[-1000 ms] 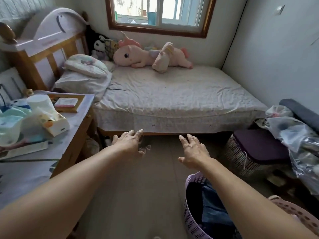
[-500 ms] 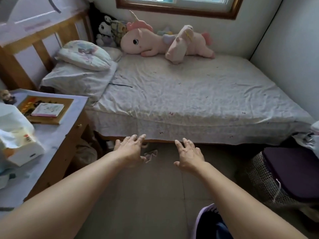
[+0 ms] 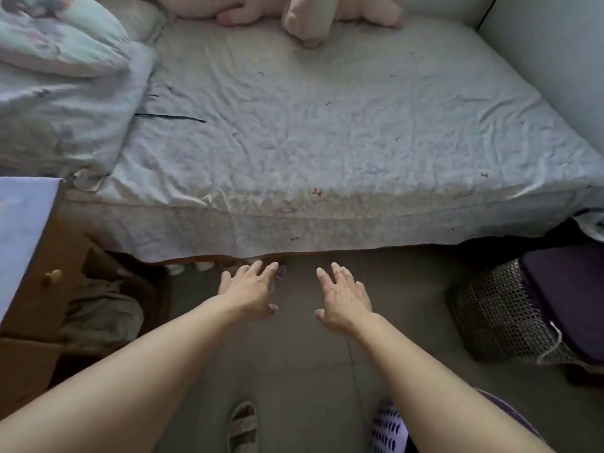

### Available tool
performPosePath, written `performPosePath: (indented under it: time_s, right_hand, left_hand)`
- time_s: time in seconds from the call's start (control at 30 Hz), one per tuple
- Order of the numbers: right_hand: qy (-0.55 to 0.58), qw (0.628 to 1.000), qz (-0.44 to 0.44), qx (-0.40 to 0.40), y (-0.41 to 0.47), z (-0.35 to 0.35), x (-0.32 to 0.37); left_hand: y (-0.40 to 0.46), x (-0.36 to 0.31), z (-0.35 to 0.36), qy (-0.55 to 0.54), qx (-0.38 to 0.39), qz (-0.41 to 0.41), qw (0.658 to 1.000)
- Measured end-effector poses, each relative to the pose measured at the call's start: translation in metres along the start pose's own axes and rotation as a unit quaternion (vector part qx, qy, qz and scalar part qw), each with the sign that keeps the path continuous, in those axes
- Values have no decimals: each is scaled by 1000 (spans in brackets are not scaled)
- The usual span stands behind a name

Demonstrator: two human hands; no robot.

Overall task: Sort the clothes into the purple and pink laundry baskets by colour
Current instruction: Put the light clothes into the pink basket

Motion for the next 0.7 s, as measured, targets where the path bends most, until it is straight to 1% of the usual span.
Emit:
performPosePath:
  time_s: [0.17, 0.3, 0.43, 0.7]
  right_hand:
    - [19, 1000, 9, 20, 67, 38, -17]
    - [32, 999, 4, 36, 116, 83, -38]
    - [30, 998, -10, 49, 164, 137, -58]
    - [23, 998, -40, 48, 262, 246, -88]
  left_hand:
    - [73, -3, 43, 13, 28, 6, 999]
    - [129, -2, 90, 10, 56, -21, 998]
    - [181, -3, 144, 0, 69, -40, 997]
    - [288, -4, 259, -8, 62, -51, 997]
Point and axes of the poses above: each hand's wrist, its own y-axis towards the middle knuckle, its own z-axis out of the palm, x = y × z, the point moved 2 cm from there along y, towards the middle knuckle, and after that the axes turned 11 degrees about -z, right-handed, at the moved point
